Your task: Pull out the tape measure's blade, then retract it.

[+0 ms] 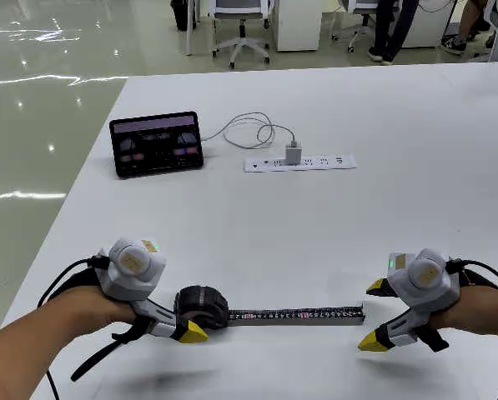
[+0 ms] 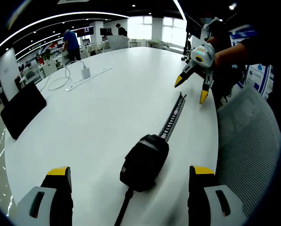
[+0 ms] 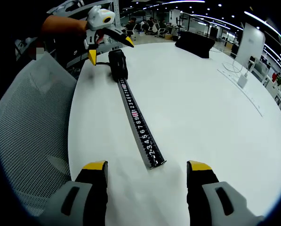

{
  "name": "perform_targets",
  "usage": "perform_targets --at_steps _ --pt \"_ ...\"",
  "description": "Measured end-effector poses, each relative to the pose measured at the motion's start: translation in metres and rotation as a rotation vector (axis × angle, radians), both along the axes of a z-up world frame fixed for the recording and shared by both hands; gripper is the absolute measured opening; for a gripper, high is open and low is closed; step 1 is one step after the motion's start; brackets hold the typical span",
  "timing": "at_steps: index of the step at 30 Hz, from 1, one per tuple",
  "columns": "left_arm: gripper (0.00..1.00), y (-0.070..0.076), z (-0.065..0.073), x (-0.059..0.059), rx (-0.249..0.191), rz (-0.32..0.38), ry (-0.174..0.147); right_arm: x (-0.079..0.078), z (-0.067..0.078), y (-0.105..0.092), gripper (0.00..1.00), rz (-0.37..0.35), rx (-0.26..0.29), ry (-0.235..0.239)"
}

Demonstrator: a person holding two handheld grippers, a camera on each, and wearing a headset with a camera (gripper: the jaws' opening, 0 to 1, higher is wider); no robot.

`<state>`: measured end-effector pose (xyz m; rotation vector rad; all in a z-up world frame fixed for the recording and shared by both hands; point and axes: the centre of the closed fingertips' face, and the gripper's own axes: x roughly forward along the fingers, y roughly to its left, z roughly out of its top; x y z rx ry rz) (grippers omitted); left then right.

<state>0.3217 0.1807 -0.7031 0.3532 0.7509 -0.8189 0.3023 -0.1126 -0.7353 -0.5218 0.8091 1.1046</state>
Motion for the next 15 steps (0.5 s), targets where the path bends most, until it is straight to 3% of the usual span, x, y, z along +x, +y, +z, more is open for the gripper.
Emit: perform_targets --at_steps 1,2,6,8,9,10,13,15 --pt "1.0 0.004 0.002 0.001 0.004 0.017 -0.018 -0.001 0.001 0.0 0.7 -0.017 0.009 0.003" --pt "1.0 0.008 0.006 0.004 -0.02 0.065 -0.042 -0.001 0.002 -0.002 0.72 -0.021 0.008 -0.001" --pt "1.0 0.017 0.016 0.004 -0.121 0.165 -0.036 0.0 0.005 -0.008 0.73 -0.078 0.029 -0.024" --pt "1.0 0.022 0.014 -0.003 -0.107 0.151 -0.037 0.0 0.008 -0.012 0.75 -0.11 0.042 -0.038" --pt "1.0 0.023 0.013 -0.007 -0.117 0.154 -0.029 0.001 0.01 -0.013 0.75 -0.128 0.049 -0.047" --pt "1.0 0.022 0.012 -0.012 -0.16 0.192 0.0 0.001 0.012 -0.017 0.77 -0.159 0.061 -0.055" --pt "1.0 0.029 0.014 -0.018 -0.172 0.245 -0.03 0.0 0.016 -0.023 0.8 -0.224 0.095 -0.067" --pt "1.0 0.029 0.018 -0.024 -0.214 0.29 -0.045 -0.002 0.021 -0.028 0.79 -0.258 0.112 -0.081"
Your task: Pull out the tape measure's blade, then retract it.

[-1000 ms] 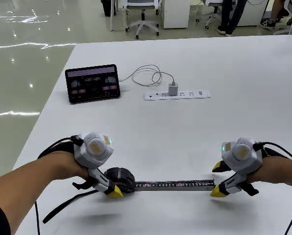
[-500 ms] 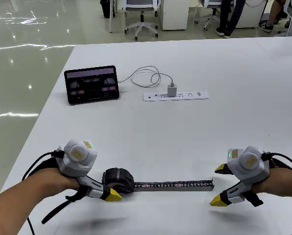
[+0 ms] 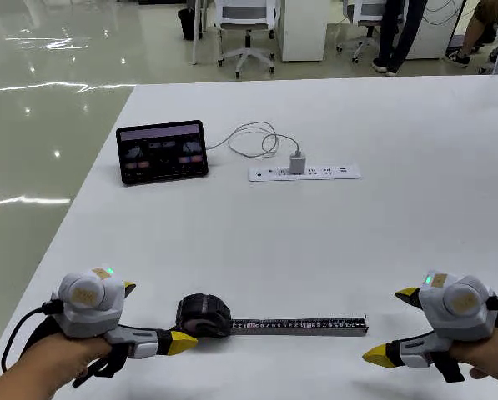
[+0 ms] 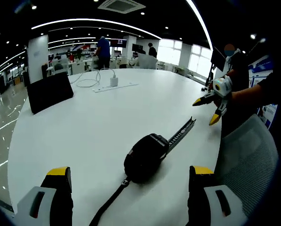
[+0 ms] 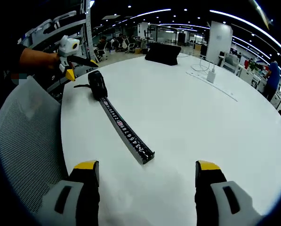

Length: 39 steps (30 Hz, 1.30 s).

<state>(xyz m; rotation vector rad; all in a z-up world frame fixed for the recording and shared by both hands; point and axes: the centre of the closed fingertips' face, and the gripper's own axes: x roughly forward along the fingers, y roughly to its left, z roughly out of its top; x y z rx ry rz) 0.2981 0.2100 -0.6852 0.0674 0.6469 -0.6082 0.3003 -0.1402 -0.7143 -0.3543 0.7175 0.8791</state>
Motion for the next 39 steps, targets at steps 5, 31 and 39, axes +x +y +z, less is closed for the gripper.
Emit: perform_targets --at_steps 5,31,39 --pt "1.0 0.008 0.006 -0.014 -0.017 0.075 -0.038 -0.007 0.011 -0.01 0.8 -0.051 0.031 -0.032" --pt "1.0 0.023 0.014 -0.056 -0.008 0.088 -0.072 -0.072 0.023 -0.056 0.9 -0.217 0.099 -0.081" --pt "1.0 0.015 0.012 -0.056 -0.003 0.075 -0.068 -0.075 0.024 -0.067 1.0 -0.229 0.106 -0.072"
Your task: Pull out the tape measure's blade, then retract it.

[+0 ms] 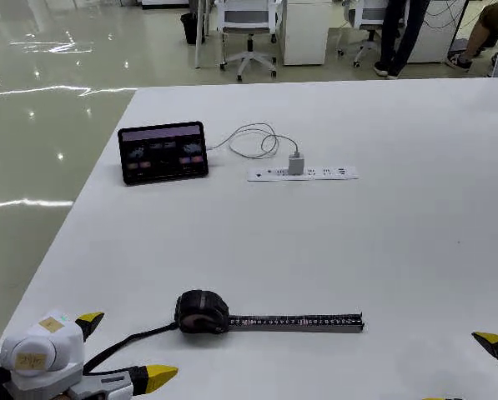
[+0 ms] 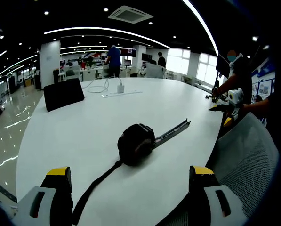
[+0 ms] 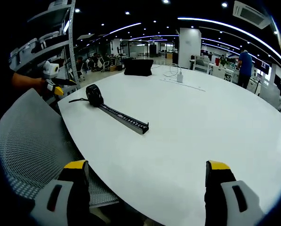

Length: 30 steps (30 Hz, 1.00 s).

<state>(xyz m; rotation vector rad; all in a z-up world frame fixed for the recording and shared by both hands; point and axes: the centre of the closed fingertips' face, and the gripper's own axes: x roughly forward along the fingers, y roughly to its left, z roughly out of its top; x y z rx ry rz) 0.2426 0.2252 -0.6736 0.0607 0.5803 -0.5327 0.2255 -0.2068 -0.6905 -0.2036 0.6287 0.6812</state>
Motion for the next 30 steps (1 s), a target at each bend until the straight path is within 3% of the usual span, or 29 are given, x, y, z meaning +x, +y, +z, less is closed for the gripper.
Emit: perform_targets --at_steps 5,15,23,30 --pt "1.0 -0.004 -0.005 -0.003 0.011 -0.02 0.015 0.0 0.002 -0.004 1.0 -0.005 0.0 -0.006" --pt "1.0 -0.004 -0.006 0.002 0.018 -0.016 0.006 0.0 -0.001 -0.005 1.0 0.002 -0.01 -0.005" --pt "1.0 0.001 -0.013 0.0 0.015 -0.006 0.024 -0.001 -0.001 0.001 1.0 0.028 -0.022 -0.021" --pt "1.0 -0.002 -0.01 0.0 0.01 -0.006 0.023 0.0 0.001 0.007 1.0 0.04 -0.021 -0.016"
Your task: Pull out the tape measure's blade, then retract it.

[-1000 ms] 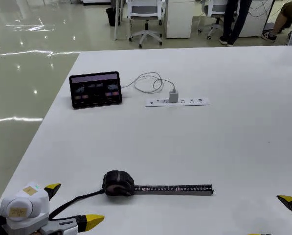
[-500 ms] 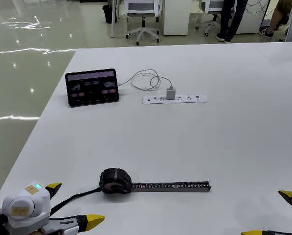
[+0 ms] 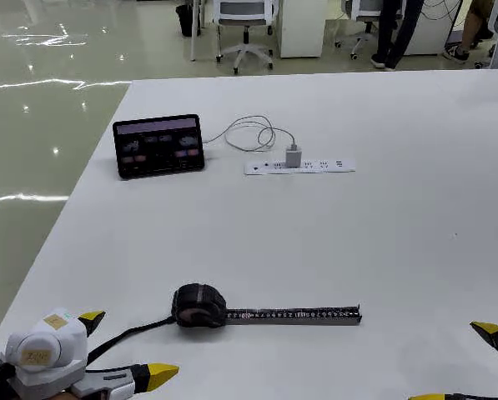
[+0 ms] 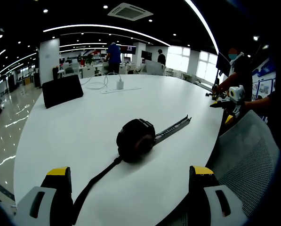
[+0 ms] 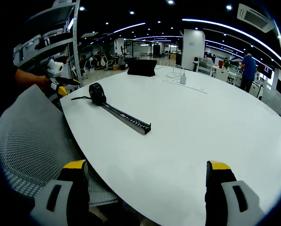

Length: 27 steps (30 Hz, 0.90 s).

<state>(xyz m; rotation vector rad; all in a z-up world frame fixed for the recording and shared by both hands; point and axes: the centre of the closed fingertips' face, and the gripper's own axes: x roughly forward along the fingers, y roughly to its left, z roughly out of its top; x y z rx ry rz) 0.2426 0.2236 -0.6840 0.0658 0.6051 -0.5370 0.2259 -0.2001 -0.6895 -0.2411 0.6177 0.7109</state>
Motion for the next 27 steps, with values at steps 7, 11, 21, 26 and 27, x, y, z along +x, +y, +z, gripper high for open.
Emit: perform_targets --at_steps 7,11,21,26,27 --pt "1.0 0.002 -0.004 0.006 0.042 0.036 0.025 0.006 0.003 0.005 1.0 0.029 -0.016 -0.007" --pt "1.0 -0.007 -0.003 0.01 0.031 0.03 0.033 0.01 0.004 0.008 1.0 0.048 -0.024 -0.004" --pt "0.96 -0.037 0.001 0.025 0.036 0.026 0.049 0.019 0.003 0.022 1.0 0.129 -0.065 0.007" --pt "1.0 -0.056 -0.002 0.029 0.02 0.012 0.076 0.024 0.001 0.029 1.0 0.17 -0.078 0.02" --pt "1.0 -0.06 -0.002 0.03 0.026 -0.002 0.077 0.024 0.0 0.031 1.0 0.179 -0.082 0.021"
